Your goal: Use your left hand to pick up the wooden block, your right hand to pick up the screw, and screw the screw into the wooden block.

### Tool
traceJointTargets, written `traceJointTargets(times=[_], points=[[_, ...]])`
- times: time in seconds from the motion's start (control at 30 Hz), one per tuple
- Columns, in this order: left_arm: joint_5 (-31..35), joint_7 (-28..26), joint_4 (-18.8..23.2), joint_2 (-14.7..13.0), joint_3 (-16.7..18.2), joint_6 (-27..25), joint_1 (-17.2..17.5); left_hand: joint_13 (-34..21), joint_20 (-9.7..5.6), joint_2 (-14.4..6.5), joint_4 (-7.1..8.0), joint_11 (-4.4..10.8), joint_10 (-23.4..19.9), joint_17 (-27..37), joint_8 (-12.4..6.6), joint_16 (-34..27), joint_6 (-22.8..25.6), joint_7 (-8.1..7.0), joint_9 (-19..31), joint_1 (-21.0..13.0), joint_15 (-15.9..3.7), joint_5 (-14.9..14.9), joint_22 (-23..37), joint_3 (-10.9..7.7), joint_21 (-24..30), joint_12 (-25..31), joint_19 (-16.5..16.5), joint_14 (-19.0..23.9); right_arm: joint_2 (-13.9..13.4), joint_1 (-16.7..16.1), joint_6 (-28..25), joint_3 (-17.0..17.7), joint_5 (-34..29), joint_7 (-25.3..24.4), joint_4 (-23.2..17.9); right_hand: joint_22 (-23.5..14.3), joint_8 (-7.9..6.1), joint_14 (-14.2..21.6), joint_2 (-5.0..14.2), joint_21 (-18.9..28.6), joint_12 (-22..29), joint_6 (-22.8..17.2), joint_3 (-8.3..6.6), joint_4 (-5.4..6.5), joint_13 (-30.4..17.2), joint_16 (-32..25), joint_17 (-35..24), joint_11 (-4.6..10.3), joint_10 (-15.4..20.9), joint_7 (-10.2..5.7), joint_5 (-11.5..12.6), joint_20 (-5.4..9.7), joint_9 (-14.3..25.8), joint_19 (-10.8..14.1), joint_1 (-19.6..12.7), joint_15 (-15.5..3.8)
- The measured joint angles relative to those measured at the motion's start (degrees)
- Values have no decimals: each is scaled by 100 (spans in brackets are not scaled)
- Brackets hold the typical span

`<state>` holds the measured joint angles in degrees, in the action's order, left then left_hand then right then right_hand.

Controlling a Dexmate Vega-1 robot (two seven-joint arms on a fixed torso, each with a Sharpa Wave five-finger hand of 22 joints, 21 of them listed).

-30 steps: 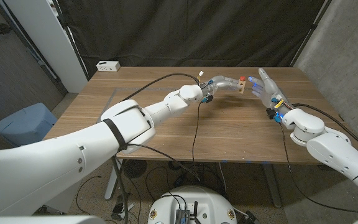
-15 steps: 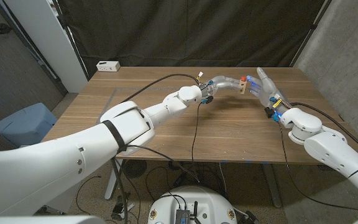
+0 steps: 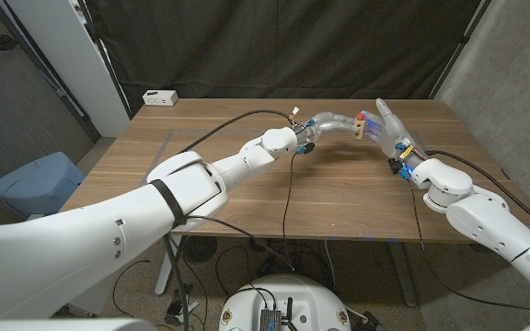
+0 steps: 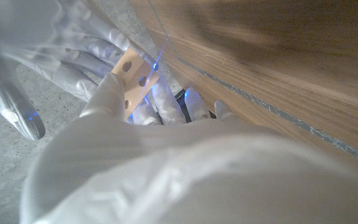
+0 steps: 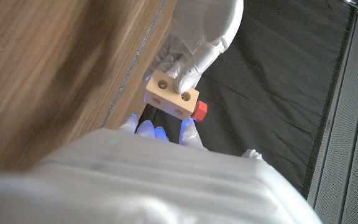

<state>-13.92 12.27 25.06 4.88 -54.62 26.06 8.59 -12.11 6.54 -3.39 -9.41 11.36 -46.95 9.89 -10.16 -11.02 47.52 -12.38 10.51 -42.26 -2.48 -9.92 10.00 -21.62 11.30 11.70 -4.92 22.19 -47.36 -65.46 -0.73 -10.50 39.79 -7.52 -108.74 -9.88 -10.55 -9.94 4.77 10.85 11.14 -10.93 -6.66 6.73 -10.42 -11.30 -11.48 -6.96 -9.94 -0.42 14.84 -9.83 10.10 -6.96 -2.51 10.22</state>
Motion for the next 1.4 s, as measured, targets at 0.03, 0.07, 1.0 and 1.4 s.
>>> traceJointTargets(times=[0.03,0.07,1.0,1.4], points=[[0,5,0,-1,2,6,0,0,0,0,0,0,0,0,0,0,0,0,1,0,0,0,0,0,0,0,0,0,-1,0,0,-3,0,0,-10,0,0,0,0,0,0,0,0,0,0,0,0,0,0,0,0,0,0,0,0,0],[0,8,0,-3,4,9,3,0,0,0,0,0,0,0,0,0,0,0,1,0,0,1,0,0,0,0,0,0,-2,0,0,-6,-5,-5,-16,0,0,0,0,0,0,0,0,0,0,0,0,0,0,0,0,0,0,0,0,0],[-19,1,0,7,8,-173,-20,0,0,1,0,0,0,0,0,0,0,0,3,-1,0,-4,0,0,0,0,0,0,-95,-166,-93,30,-46,-142,-286,0,2,0,0,0,0,0,0,0,0,0,0,0,0,1,22,0,-9,0,0,0],[-29,-34,0,24,-7,-257,-33,0,0,2,0,0,0,0,0,0,0,0,-1,-2,0,-6,0,0,0,0,0,0,-125,-284,-125,84,-17,-180,-377,0,19,0,0,0,0,1,0,0,0,0,0,0,0,0,22,0,-7,0,0,0]])
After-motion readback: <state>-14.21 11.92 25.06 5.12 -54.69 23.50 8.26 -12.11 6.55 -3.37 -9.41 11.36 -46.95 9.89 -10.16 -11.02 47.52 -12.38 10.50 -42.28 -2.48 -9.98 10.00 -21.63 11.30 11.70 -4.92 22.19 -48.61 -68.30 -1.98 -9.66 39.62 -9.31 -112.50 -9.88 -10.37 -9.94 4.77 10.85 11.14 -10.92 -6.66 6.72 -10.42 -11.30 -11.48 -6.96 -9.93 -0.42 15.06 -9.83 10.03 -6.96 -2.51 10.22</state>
